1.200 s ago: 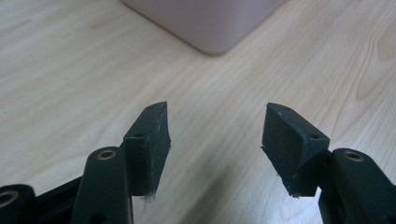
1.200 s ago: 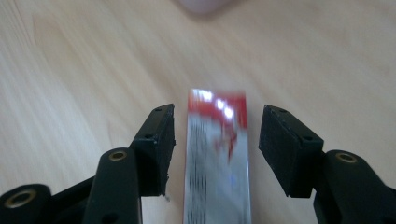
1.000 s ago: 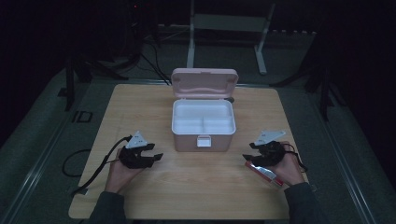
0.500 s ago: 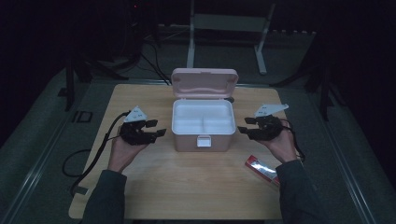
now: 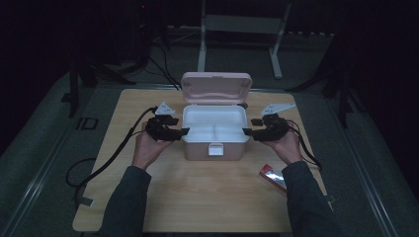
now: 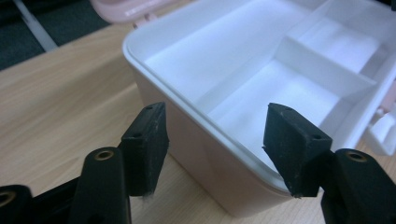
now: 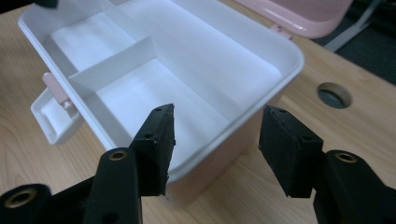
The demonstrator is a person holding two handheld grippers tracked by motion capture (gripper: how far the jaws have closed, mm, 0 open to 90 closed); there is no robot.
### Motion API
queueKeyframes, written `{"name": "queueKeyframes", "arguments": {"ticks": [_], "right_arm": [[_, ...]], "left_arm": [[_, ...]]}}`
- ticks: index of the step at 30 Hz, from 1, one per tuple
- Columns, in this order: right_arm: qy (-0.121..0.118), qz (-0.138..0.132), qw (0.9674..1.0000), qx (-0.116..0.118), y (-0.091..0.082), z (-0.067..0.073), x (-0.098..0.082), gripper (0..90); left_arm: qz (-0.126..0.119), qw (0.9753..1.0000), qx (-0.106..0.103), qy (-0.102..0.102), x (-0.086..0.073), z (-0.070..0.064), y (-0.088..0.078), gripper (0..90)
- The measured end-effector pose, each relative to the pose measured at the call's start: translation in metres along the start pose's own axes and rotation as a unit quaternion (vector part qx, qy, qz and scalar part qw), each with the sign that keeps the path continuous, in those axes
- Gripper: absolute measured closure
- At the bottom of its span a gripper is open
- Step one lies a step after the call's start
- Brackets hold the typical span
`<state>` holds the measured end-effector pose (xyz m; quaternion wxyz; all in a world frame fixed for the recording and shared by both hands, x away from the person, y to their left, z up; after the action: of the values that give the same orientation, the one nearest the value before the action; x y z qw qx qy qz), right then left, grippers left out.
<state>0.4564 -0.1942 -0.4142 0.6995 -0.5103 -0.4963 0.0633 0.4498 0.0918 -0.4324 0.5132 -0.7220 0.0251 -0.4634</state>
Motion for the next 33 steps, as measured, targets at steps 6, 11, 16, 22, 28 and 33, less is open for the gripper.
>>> {"name": "queueKeyframes", "arguments": {"ticks": [6, 11, 16, 22, 28, 33], "right_arm": [[0.005, 0.019, 0.9998, 0.005, 0.016, 0.001, -0.004, 42.4], [0.011, 0.022, 0.9997, 0.009, 0.02, 0.0, -0.006, 41.7], [0.016, 0.022, 0.9995, 0.015, 0.019, 0.001, -0.007, 41.7], [0.019, 0.026, 0.9993, 0.018, 0.017, 0.005, -0.01, 41.9], [0.019, 0.034, 0.999, 0.021, 0.013, 0.011, -0.014, 41.8], [0.019, 0.038, 0.999, 0.016, 0.01, 0.02, -0.019, 41.7]], "left_arm": [[0.008, 0.9999, -0.007, -0.005, -0.001, 0.002, 0.007, 38.1], [0.012, 0.9995, -0.026, -0.009, -0.001, 0.002, 0.011, 39.0], [0.015, 0.9992, -0.036, -0.013, -0.002, -0.001, 0.015, 37.5], [0.021, 0.999, -0.038, -0.011, -0.004, -0.005, 0.014, 37.7], [0.027, 0.9989, -0.038, -0.009, -0.009, -0.012, 0.01, 37.6], [0.027, 0.9988, -0.04, -0.009, -0.014, -0.017, 0.006, 37.7]]}}
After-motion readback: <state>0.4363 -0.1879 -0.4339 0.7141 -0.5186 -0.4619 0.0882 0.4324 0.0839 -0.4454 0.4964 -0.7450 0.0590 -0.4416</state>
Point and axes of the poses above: each handheld gripper's, and its own axes: y roughly forward along the jaws, x roughly out of its top, z roughly to its left, the point moved 7 cm from there along y, roughly forward along the jaws, and after that the axes turned 12 degrees about z, right-handed, at the moved point
